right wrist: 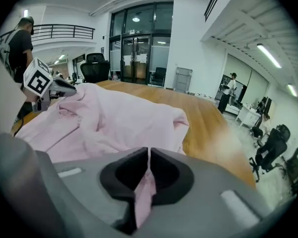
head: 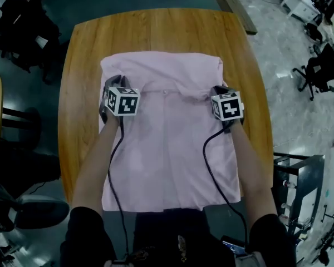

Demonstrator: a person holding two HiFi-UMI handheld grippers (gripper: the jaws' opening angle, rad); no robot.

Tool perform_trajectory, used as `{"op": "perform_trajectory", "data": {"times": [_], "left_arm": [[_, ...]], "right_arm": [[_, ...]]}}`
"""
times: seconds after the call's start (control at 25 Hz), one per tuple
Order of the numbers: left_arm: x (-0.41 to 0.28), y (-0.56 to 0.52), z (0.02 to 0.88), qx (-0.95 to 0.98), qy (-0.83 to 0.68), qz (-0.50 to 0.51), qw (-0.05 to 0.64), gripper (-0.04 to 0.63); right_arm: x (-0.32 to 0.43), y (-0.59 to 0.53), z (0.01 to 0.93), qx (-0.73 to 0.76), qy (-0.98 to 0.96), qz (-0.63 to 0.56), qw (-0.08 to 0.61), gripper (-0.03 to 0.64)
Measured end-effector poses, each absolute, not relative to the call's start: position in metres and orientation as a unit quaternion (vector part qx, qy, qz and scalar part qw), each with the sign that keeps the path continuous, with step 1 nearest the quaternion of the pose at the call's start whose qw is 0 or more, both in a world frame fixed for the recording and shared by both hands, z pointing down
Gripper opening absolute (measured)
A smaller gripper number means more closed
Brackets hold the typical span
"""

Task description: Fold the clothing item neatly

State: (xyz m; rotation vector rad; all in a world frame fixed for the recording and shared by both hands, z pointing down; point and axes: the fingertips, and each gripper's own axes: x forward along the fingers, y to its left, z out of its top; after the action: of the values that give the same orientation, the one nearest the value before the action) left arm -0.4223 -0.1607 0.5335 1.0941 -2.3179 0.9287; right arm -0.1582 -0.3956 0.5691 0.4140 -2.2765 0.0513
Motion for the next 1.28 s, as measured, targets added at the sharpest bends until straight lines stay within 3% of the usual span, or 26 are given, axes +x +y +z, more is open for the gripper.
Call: {"op": "perform_trajectory", "data": {"times": [0.24, 0.48, 0.68, 1.0, 1.28], "left_arm": [[-0.447, -0.085, 0.526, 0.335, -0.885, 0.165, 0.279, 0.046], [-0.448, -0.047, 0.564, 0.339, -0.865, 0.123, 0.349, 0.049], [-0.440, -0.028, 0.564, 0.365, -0.846, 0.090, 0.378, 0.146], [-0.402, -0.079, 0.506, 0.488, -0.807, 0.165, 0.289, 0.170], [-0.308, -0.182, 0.540, 0.632, -0.670, 0.268, 0.282, 0.206]], "right_arm": [[-0.147, -0.410, 0.562, 0.190, -0.903, 0.028, 0.385, 0.015], [-0.140, -0.422, 0.576, 0.210, -0.895, 0.018, 0.394, 0.015], [-0.137, -0.413, 0.567, 0.191, -0.899, -0.001, 0.393, 0.066], [-0.180, -0.371, 0.519, 0.105, -0.930, -0.036, 0.349, 0.075], [-0.244, -0.301, 0.556, -0.062, -0.911, -0.041, 0.405, 0.075]]}}
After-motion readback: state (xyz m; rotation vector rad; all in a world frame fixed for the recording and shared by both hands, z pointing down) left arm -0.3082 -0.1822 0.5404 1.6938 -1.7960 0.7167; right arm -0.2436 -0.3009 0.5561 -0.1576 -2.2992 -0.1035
